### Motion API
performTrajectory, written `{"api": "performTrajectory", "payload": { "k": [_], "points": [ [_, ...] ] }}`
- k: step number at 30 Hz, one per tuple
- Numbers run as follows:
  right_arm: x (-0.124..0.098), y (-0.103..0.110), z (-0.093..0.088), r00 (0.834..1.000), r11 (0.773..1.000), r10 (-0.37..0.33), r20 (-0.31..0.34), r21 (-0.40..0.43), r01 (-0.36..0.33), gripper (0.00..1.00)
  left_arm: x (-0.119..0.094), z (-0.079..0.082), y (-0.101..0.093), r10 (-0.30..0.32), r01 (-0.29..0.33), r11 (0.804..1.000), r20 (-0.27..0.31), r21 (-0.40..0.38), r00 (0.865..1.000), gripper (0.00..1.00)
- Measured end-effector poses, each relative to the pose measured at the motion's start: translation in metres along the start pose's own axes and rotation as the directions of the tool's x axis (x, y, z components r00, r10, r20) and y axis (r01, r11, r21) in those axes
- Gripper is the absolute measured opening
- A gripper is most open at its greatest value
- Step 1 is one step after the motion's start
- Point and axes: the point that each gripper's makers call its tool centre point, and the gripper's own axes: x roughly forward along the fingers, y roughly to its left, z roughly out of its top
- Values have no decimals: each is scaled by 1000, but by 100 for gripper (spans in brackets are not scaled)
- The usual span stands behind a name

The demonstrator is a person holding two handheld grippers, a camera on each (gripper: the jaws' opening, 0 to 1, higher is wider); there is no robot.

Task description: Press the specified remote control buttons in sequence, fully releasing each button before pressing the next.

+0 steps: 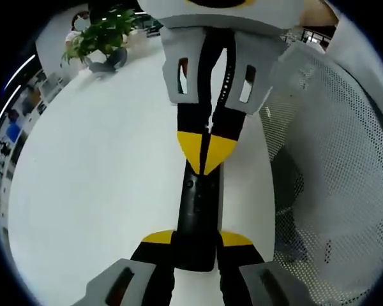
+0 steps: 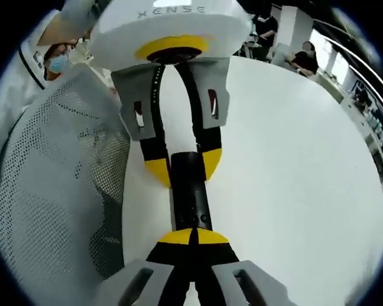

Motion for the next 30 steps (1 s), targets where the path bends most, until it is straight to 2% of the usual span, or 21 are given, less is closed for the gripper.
{"api": "performTrajectory", "payload": {
  "k": [3,5,12,16,18,24,28,30],
  "points": [
    [-2,0,-1,1000,1000,11,5,25,-11,0,0,0,0,1,-1,1000,-12,-1,1000,24],
    [-4,-1,-7,999,1000,2,-32,4,-1,0,0,0,0,0,0,1000,-17,-1,1000,24],
    [-9,-1,-13,999,1000,-18,-42,-4,18,0,-1,0,0,-1,1,1000,-2,-7,1000,24],
    [-6,-2,-11,995,994,-56,-77,-101,49,0,-1,0,0,-4,5,1000,7,-4,1000,24],
    [-4,-2,-10,995,989,-68,-74,-139,57,0,-1,0,0,-6,6,1000,10,-2,1000,24],
    [-3,-3,-9,997,986,-81,-16,-147,78,0,-1,0,0,-16,16,1000,7,17,1000,24],
    [0,-3,-8,992,980,-112,-60,-173,101,0,0,0,0,-20,20,1000,5,22,1000,24],
    [0,-4,-8,989,984,-111,-93,-150,96,0,0,0,0,-22,22,999,-1,26,1000,24]
  ]
}}
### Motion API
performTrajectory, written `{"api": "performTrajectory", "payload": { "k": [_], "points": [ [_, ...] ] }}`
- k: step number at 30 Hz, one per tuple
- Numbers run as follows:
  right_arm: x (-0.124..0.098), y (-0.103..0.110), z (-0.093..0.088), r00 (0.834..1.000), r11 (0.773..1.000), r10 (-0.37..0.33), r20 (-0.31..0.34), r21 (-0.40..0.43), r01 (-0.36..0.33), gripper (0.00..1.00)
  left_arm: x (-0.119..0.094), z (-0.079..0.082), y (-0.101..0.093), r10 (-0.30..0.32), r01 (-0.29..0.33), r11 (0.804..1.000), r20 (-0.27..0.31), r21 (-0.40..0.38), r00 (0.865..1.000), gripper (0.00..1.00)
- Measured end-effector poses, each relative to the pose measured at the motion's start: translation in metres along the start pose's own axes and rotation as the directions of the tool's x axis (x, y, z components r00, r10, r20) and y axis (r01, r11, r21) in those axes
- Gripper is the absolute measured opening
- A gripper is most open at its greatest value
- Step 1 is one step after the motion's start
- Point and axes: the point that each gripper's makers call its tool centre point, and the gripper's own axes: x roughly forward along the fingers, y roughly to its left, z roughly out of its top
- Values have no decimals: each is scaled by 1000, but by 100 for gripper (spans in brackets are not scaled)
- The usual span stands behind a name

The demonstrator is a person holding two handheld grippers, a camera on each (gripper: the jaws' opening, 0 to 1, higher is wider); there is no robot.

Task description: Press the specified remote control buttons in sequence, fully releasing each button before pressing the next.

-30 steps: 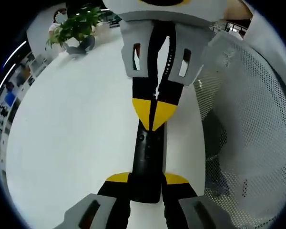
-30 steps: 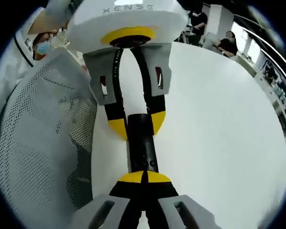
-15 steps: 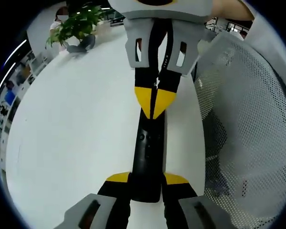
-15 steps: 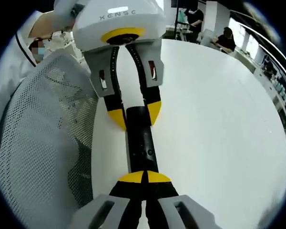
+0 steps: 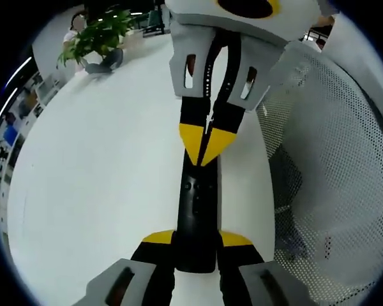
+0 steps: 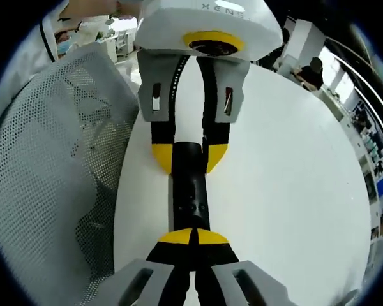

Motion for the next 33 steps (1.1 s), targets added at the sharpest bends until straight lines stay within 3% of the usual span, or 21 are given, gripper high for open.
{"api": "performTrajectory", "payload": {
  "k": [3,7,9,17,29,33],
  "points": [
    [-2,-1,-1,1000,999,25,-7,33,-24,0,0,0,0,-1,1,1000,-1,1,1000,24],
    [-5,1,-2,996,996,52,75,72,-57,0,0,0,0,3,-3,1000,13,-8,1000,24],
    [-7,1,-4,995,996,56,86,69,-62,0,0,0,0,7,-7,1000,14,-9,1000,24],
    [-12,2,-13,996,995,68,58,74,-72,0,0,0,0,6,-6,1000,3,-13,1000,24],
    [-6,-2,-8,994,997,44,97,61,-50,0,0,0,0,-3,3,1000,8,-3,1000,24],
    [-6,-3,-9,993,995,21,118,97,-33,0,0,0,0,-8,8,1000,-3,3,1000,24]
  ]
}}
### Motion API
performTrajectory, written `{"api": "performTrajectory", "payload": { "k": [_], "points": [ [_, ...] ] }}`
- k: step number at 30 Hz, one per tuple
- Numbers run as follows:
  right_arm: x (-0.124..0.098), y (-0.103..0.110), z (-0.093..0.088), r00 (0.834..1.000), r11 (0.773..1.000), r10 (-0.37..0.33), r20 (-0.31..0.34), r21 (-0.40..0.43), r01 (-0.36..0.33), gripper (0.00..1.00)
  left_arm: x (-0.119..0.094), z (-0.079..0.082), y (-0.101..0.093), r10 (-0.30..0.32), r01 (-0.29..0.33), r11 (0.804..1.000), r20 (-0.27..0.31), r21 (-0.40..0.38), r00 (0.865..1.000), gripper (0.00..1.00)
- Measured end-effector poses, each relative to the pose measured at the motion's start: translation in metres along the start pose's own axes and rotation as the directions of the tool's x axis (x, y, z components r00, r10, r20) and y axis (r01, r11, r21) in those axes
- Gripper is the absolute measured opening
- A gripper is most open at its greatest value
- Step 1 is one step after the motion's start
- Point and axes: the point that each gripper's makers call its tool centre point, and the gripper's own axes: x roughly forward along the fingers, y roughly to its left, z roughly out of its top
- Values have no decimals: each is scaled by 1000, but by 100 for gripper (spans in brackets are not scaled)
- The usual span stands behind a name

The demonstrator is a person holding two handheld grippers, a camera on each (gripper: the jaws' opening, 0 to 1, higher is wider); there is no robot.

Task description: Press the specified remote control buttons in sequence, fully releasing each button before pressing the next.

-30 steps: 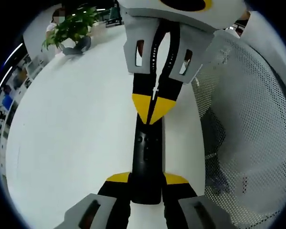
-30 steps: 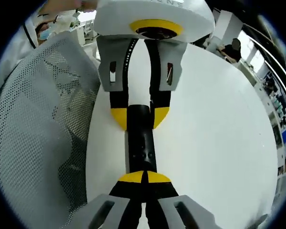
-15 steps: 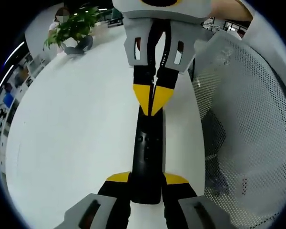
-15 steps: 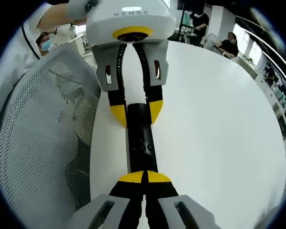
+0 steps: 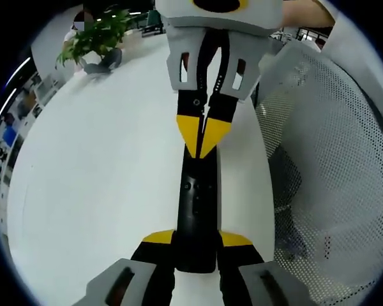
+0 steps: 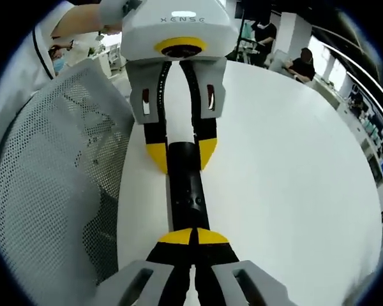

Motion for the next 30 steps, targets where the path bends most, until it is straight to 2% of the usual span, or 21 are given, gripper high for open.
{"api": "performTrajectory", "payload": {
  "k": [3,6,7,10,13,15,19,21,24,25,30],
  "points": [
    [-1,-1,2,996,989,6,92,146,-20,0,0,0,0,2,-2,1000,0,-3,1000,24],
    [-3,-3,3,980,972,-12,201,233,-36,0,0,0,0,5,-5,1000,4,-6,1000,24],
    [-3,-3,3,975,969,-17,221,246,-38,0,0,0,0,6,-6,1000,5,-6,1000,24],
    [-2,-2,1,973,986,-37,227,167,-2,0,0,0,0,8,-8,1000,4,-8,1000,24],
    [1,2,6,977,997,-28,210,71,13,0,0,0,0,6,-6,1000,1,-5,1000,24],
    [3,2,6,985,1000,-17,172,27,12,0,0,0,0,5,-5,1000,1,-5,1000,24],
    [6,4,9,995,996,8,104,-85,1,0,0,0,0,5,-5,1000,2,-6,1000,24],
    [6,5,9,998,993,13,67,-115,-5,0,0,0,0,4,-4,1000,2,-6,1000,24],
    [7,5,10,1000,996,13,-1,-86,-13,0,0,0,0,3,-3,1000,6,-10,1000,24],
    [7,4,10,1000,999,12,-20,-46,-13,0,0,0,0,3,-3,1000,9,-14,1000,24],
    [7,3,10,1000,1000,8,-24,0,-8,0,0,0,0,4,-4,1000,12,-14,1000,24]
  ]
}}
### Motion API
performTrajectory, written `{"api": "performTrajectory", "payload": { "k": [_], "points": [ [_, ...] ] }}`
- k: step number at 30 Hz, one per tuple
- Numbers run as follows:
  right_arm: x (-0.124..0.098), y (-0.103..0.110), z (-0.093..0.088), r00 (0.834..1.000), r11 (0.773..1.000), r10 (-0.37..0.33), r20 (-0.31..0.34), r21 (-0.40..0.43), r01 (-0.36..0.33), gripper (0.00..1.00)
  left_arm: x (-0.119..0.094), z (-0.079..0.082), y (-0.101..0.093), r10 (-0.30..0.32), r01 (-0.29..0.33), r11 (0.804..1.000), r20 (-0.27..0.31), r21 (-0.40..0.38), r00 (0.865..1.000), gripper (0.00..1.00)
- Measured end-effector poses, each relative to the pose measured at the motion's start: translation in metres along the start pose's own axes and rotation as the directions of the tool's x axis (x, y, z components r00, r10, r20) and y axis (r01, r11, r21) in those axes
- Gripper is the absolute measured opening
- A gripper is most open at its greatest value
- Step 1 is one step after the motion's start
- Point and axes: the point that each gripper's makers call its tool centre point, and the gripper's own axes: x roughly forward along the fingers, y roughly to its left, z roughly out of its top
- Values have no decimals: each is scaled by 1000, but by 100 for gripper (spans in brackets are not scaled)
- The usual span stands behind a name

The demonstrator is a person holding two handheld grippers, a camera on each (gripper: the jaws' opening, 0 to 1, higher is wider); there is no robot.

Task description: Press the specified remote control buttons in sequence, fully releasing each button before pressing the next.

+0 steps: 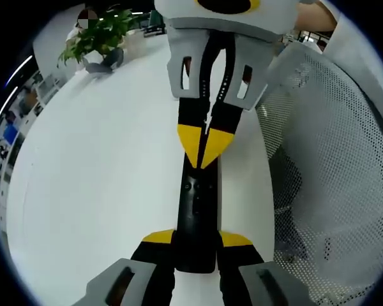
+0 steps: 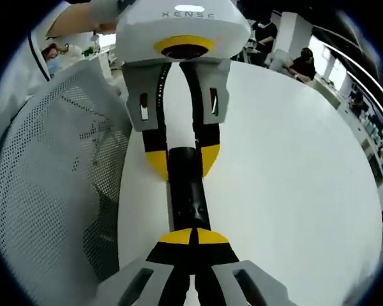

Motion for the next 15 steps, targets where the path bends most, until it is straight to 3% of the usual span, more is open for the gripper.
{"api": "performTrajectory", "payload": {
  "k": [3,4,8,15],
  "points": [
    [-1,0,0,1000,1000,2,4,21,-2,0,0,0,0,-2,2,1000,1,-1,1000,24],
    [-2,0,0,1000,1000,6,27,-10,-6,0,0,0,0,-1,1,1000,2,-3,1000,24],
    [-3,-1,0,995,999,10,104,51,-15,0,0,0,0,5,-5,1000,3,-7,1000,24],
    [-2,-2,8,993,999,10,121,36,-15,0,0,0,0,7,-7,1000,6,-10,1000,24]
  ]
}}
